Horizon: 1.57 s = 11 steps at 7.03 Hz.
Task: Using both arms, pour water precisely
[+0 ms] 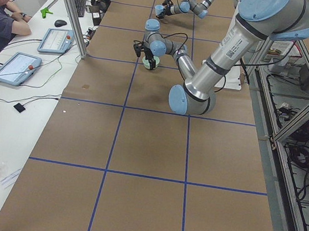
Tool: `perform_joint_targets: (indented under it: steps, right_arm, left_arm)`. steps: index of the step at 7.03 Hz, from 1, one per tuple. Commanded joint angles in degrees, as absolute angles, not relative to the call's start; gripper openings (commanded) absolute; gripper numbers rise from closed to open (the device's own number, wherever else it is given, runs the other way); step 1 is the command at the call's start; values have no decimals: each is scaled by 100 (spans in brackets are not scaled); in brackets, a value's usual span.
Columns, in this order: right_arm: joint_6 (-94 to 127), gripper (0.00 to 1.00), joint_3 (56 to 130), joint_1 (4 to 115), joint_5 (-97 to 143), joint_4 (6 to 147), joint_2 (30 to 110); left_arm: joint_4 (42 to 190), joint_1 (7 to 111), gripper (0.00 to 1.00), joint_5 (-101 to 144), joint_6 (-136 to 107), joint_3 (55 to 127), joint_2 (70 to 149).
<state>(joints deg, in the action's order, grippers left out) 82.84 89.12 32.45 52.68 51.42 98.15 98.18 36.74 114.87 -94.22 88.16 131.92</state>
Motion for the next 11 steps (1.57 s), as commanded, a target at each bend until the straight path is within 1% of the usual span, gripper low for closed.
perform_joint_targets:
  steps: [1,2,4,5,6,7,8,9,10,11]
  right_arm:
    - [8244,19,8921,3339,5326,5133,9756]
    - [8096,0,8982,3436,5422,5055,9756]
    - [7082,0,8991,3917,6025,3978,9773]
    - [6405,0,9096,4120,6290,3677,9756]
    - [5755,0,9497,4253,6728,3604,9625]
    - [5452,0,9710,4263,7098,3543,9467]
    - [5093,0,9947,4245,7319,3542,9240]
    - [4341,0,10010,4254,7930,3542,8863]
    - [3176,0,9985,4254,8406,3359,8450]
    - [2903,0,9923,4245,8716,3105,8185]
  left_arm:
    - [9817,3674,100,11487,-9422,8815,13192]
    - [9817,3674,100,11487,-9422,8815,13192]
    - [9826,3674,100,11487,-9404,8833,13192]
    - [9826,3743,100,11479,-9222,8955,13114]
    - [9817,3796,100,11426,-8732,9278,12835]
    - [9809,3945,100,11356,-8397,9560,12510]
    - [9809,4173,100,11347,-7854,9702,12255]
    - [9809,4410,100,11347,-7257,9816,12026]
    - [9809,4691,100,11347,-6651,9983,11736]
    - [9809,4972,100,11347,-5722,10141,11368]
